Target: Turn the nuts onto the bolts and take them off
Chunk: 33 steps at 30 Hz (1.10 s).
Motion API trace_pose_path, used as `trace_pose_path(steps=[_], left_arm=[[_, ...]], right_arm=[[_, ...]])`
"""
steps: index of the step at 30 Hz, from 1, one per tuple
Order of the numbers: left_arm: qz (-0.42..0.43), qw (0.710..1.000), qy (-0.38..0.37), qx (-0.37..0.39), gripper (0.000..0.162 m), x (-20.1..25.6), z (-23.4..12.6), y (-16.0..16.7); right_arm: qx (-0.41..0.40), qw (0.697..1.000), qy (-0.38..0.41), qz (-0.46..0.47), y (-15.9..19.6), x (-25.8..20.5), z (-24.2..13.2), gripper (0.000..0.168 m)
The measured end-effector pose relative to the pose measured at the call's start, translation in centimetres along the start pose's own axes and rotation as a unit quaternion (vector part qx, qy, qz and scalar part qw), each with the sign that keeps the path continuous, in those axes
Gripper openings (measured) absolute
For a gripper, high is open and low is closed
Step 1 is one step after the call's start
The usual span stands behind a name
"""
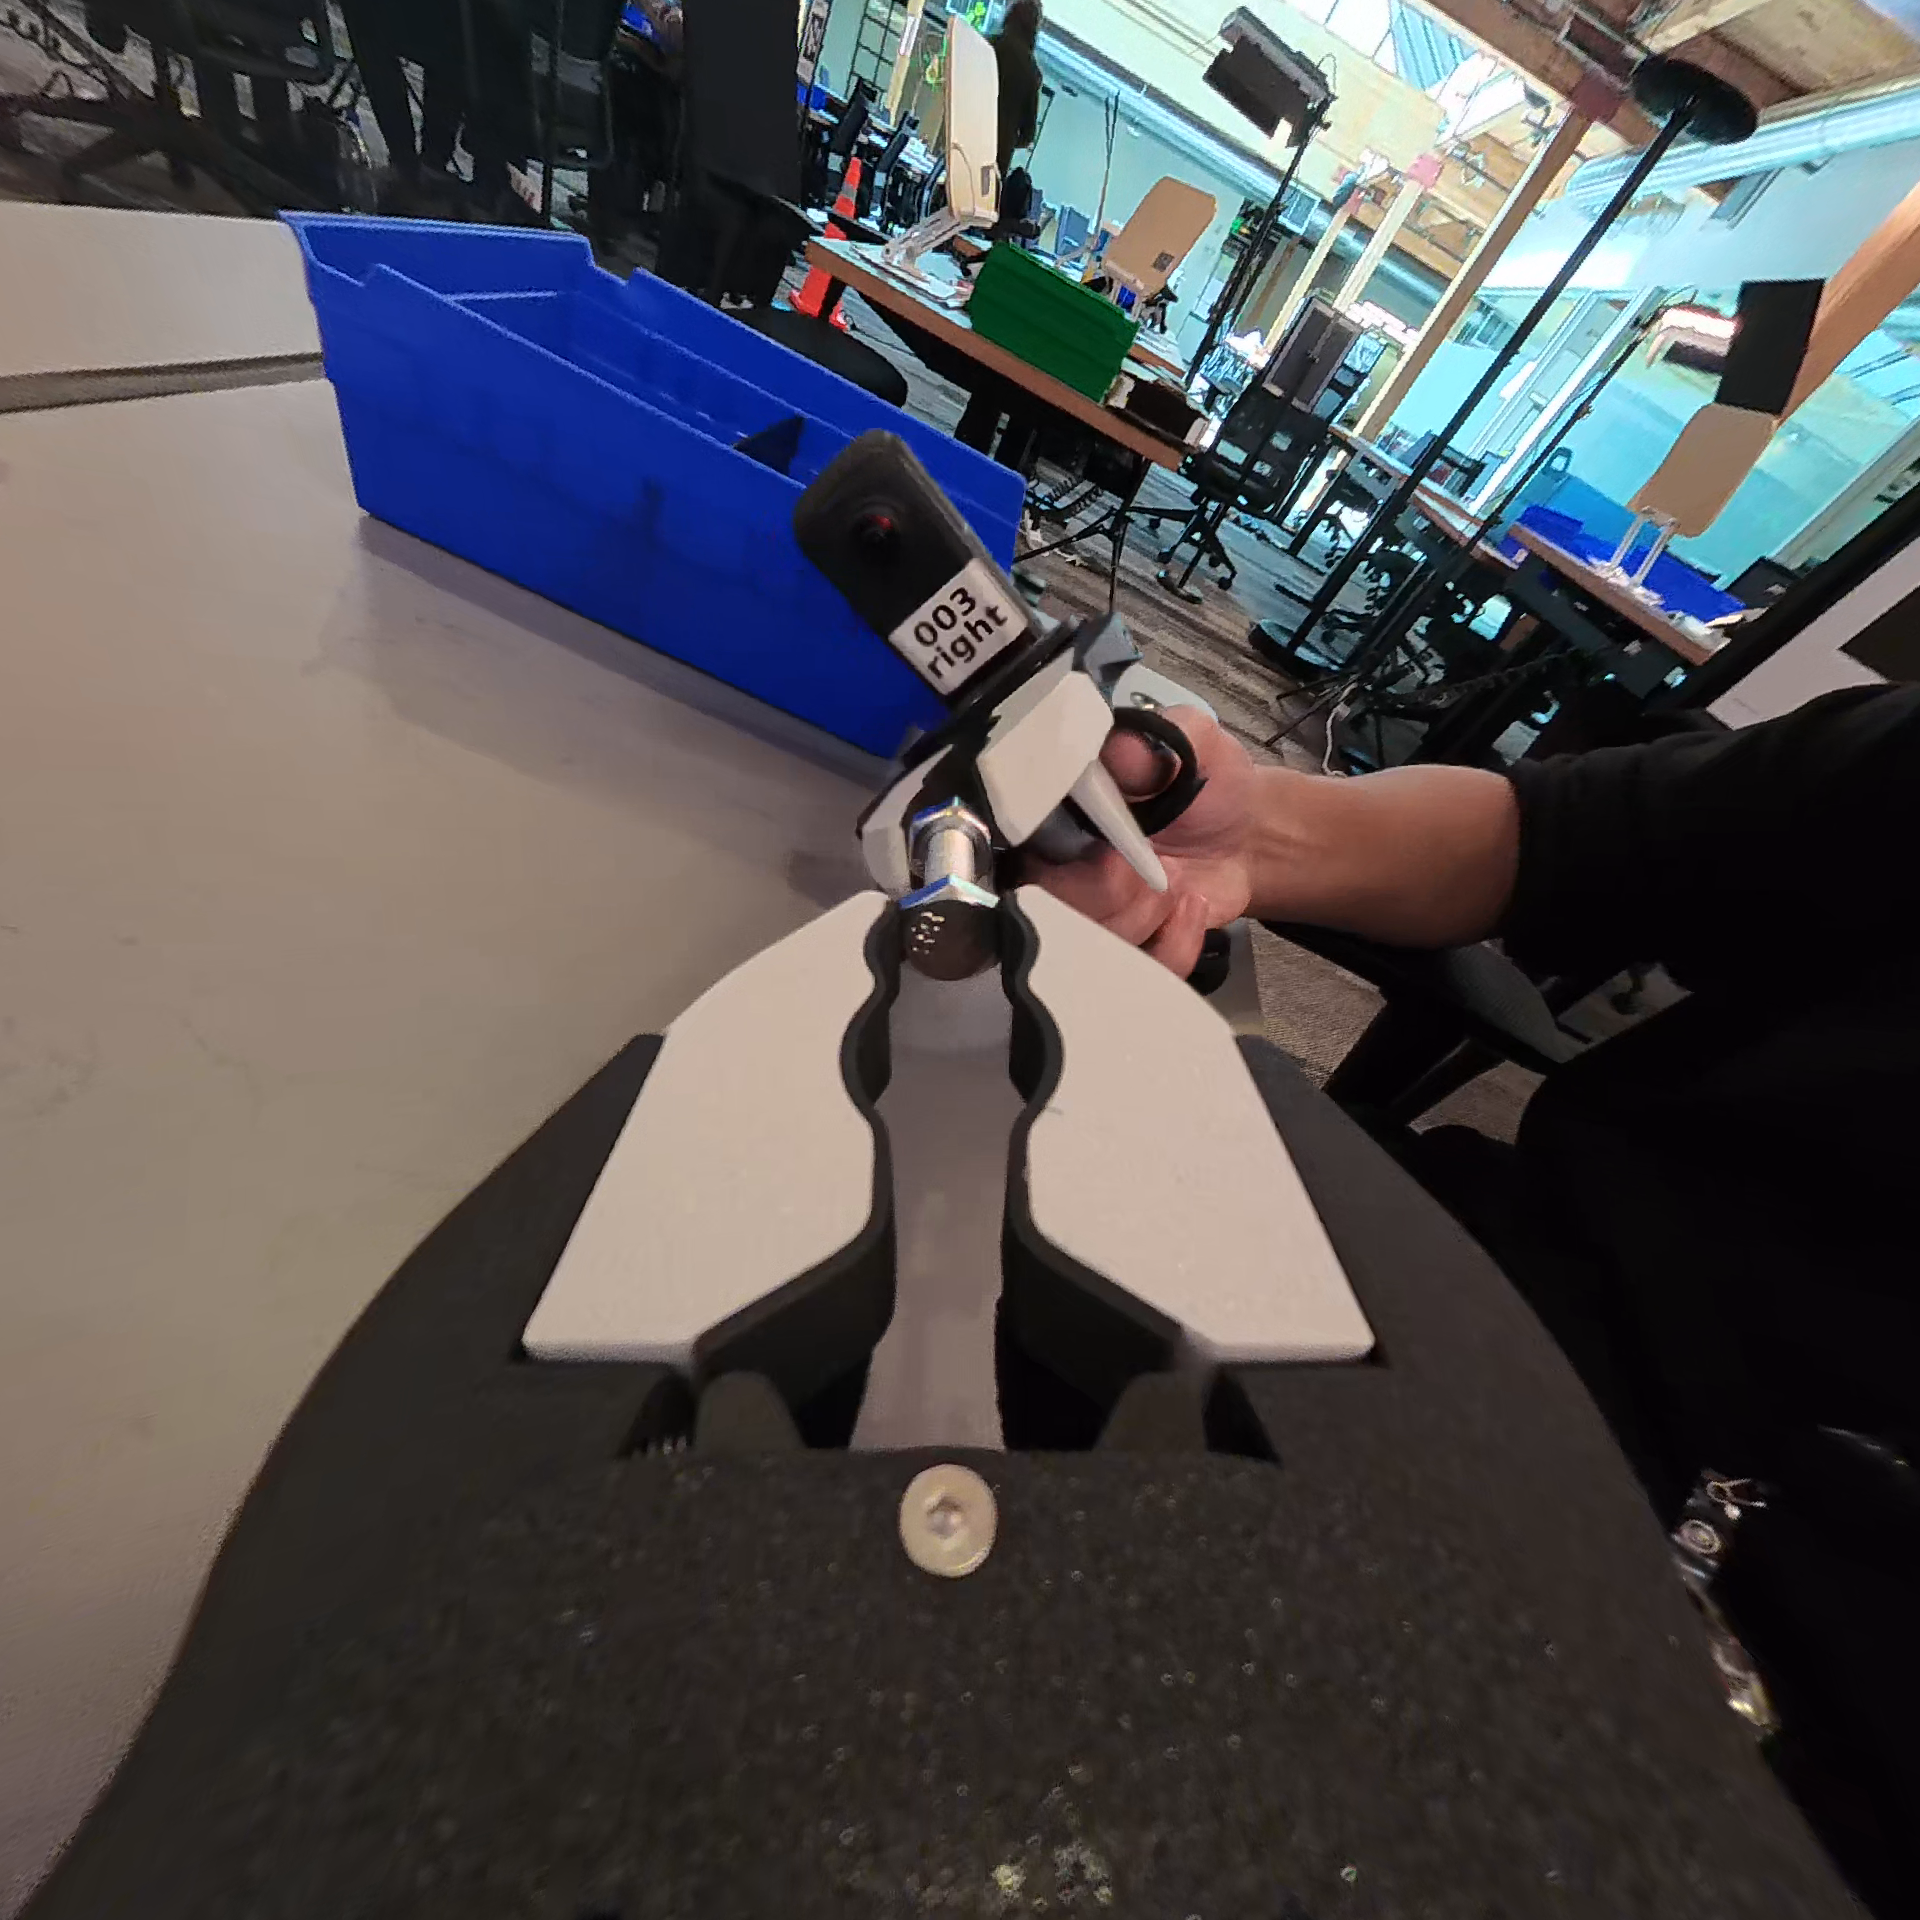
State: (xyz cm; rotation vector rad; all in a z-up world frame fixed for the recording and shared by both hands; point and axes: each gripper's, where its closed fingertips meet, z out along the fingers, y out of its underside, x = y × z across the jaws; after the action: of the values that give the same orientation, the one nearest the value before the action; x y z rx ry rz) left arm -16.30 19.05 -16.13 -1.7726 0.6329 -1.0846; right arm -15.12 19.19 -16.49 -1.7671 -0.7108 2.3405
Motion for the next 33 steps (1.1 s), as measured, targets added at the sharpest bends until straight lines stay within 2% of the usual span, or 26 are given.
trace_pose_path(steps=[2, 4, 5, 7, 10, 12, 13, 16, 17, 18, 19, 20, 22, 24, 26, 28, 29, 30, 33], left_arm=[[-0.02, 1.0, 0.012, 0.006, 0.017, 0.2, 0.0, -0.2], [-0.045, 0.998, 0.041, 0.022, 0.017, 0.8, -0.1, -0.7], [-0.059, 0.996, 0.057, 0.027, 0.017, 1.2, -0.2, -0.9], [-0.085, 0.992, 0.087, 0.032, 0.017, 1.9, -0.3, -1.2], [-0.133, 0.983, 0.128, 0.028, 0.017, 2.6, -0.3, -1.1], [-0.155, 0.977, 0.141, 0.026, 0.017, 2.7, -0.3, -1.0], [-0.165, 0.975, 0.148, 0.024, 0.017, 2.7, -0.3, -0.9], [-0.189, 0.967, 0.169, 0.029, 0.017, 2.9, -0.4, -1.0], [-0.189, 0.966, 0.171, 0.029, 0.017, 2.9, -0.4, -1.0], [-0.185, 0.968, 0.165, 0.028, 0.017, 2.8, -0.4, -1.0], [-0.18, 0.971, 0.155, 0.024, 0.017, 2.6, -0.4, -0.9], [-0.171, 0.975, 0.143, 0.023, 0.017, 2.4, -0.4, -0.9], [-0.137, 0.986, 0.089, 0.038, 0.017, 1.7, -0.6, -1.4], [-0.068, 0.997, -0.02, 0.043, 0.017, 0.3, -1.2, -1.7], [0.023, 0.982, -0.185, 0.041, 0.017, -1.7, -2.7, -1.5], [0.048, 0.94, -0.335, 0.039, 0.017, -3.4, -5.0, -0.3], [0.038, 0.923, -0.382, 0.036, 0.017, -3.8, -5.9, 0.6], [0.029, 0.914, -0.403, 0.035, 0.017, -3.9, -6.4, 1.5], [0.006, 0.92, -0.391, 0.013, 0.017, -4.0, -6.0, 3.2]], right_arm=[[-0.004, 0.996, 0.017, -0.084, -0.1, -0.3, -0.1, 0.018], [-0.015, 0.979, 0.033, -0.199, -0.2, -0.9, 0.0, 0.018], [-0.021, 0.962, 0.044, -0.27, -0.2, -1.3, 0.0, 0.018], [-0.034, 0.904, 0.078, -0.418, -0.1, -1.8, 0.0, 0.018], [-0.064, 0.78, 0.135, -0.608, 0.2, -2.2, -0.2, 0.018], [-0.081, 0.694, 0.172, -0.695, 0.1, -2.2, -0.5, 0.018], [-0.089, 0.644, 0.19, -0.735, 0.0, -2.1, -0.7, 0.018], [-0.124, 0.471, 0.244, -0.839, -0.1, -1.6, -1.4, 0.018], [-0.13, 0.429, 0.254, -0.857, -0.1, -1.5, -1.6, 0.018], [-0.136, 0.409, 0.258, -0.864, 0.0, -1.4, -1.6, 0.018], [-0.137, 0.414, 0.26, -0.861, 0.1, -1.3, -1.6, 0.018], [-0.133, 0.437, 0.259, -0.851, 0.2, -1.4, -1.7, 0.018], [-0.127, 0.501, 0.269, -0.813, -0.3, -1.0, -1.7, 0.018], [-0.122, 0.585, 0.282, -0.751, -0.8, -0.8, -1.8, 0.018], [-0.107, 0.646, 0.298, -0.694, -1.4, -0.6, -1.9, 0.018], [-0.099, 0.682, 0.336, -0.642, -2.3, 0.4, -2.5, 0.018], [-0.097, 0.697, 0.346, -0.621, -2.5, 0.7, -2.6, 0.018], [-0.097, 0.709, 0.355, -0.602, -2.6, 1.1, -2.7, 0.018], [-0.102, 0.732, 0.372, -0.561, -2.8, 1.7, -2.8, 0.018]])
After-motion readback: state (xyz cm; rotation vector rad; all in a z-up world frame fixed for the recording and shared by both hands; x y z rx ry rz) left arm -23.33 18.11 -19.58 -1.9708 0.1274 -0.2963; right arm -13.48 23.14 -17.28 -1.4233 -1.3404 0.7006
